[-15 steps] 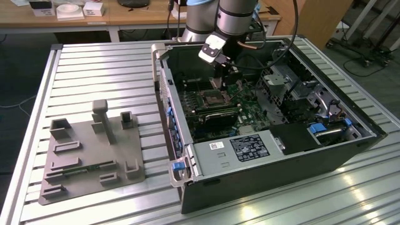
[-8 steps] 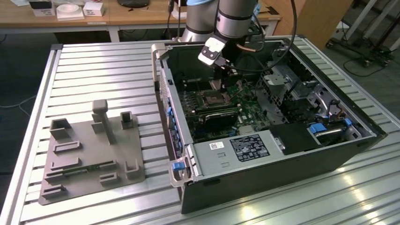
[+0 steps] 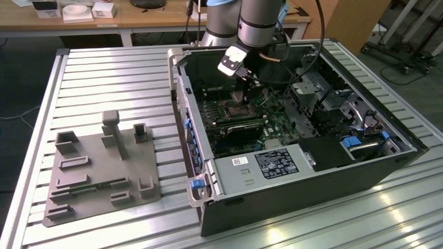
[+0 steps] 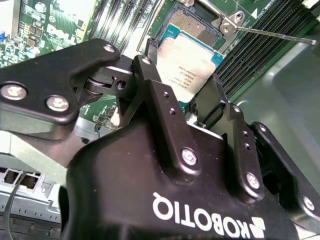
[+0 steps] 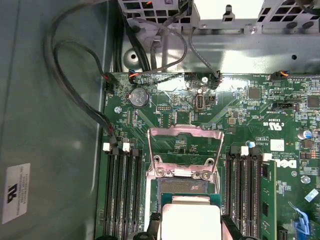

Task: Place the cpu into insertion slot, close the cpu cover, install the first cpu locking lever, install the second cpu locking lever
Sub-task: 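Place the cpu into insertion slot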

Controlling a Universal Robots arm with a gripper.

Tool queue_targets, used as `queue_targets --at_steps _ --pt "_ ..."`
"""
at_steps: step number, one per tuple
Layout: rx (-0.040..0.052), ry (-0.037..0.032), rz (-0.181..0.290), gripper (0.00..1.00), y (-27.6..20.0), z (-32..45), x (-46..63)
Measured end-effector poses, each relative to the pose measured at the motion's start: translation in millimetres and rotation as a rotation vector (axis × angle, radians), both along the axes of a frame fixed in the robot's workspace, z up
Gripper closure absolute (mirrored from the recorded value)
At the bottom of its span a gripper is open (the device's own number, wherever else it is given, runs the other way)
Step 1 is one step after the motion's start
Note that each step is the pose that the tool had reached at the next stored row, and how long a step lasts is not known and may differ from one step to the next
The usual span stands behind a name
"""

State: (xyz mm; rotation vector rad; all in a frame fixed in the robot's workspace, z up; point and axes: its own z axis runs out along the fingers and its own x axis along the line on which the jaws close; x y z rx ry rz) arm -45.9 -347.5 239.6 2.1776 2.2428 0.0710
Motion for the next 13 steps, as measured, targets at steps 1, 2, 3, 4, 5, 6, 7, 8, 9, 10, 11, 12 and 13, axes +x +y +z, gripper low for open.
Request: queue_targets --at_steps 1,2,3,4,5,6,7,8,9,10,11,12,13 --pt "0.0001 0.0 0.0 0.46 0.0 -0.5 0.0" --pt "-0.0001 0.0001 0.0 0.46 0.0 -0.7 0.0" --pt "0.0 0.0001 0.0 0.46 0.0 -1.1 0.0" --pt "0.0001 0.0 0.0 0.46 0.0 -2.2 0.0" --pt "0.0001 0.0 0.0 0.46 0.0 -2.4 0.0" --pt "0.0 0.0001 0.0 0.46 0.0 -2.5 0.0" --pt "0.0002 -0.0001 0.0 0.46 0.0 -2.9 0.0" --pt "0.0003 -0.0001 0.0 0.46 0.0 -3.3 0.0" --pt "0.0002 -0.0001 0.0 0.46 0.0 -3.8 0.0" --pt "0.0 0.0001 0.0 0.46 0.0 -4.3 0.0" --pt "0.0001 0.0 0.0 0.46 0.0 -4.9 0.0" --pt "0.0001 0.0 0.0 0.46 0.0 -5.6 0.0" --pt "0.0001 0.0001 0.0 0.46 0.0 -6.2 0.0"
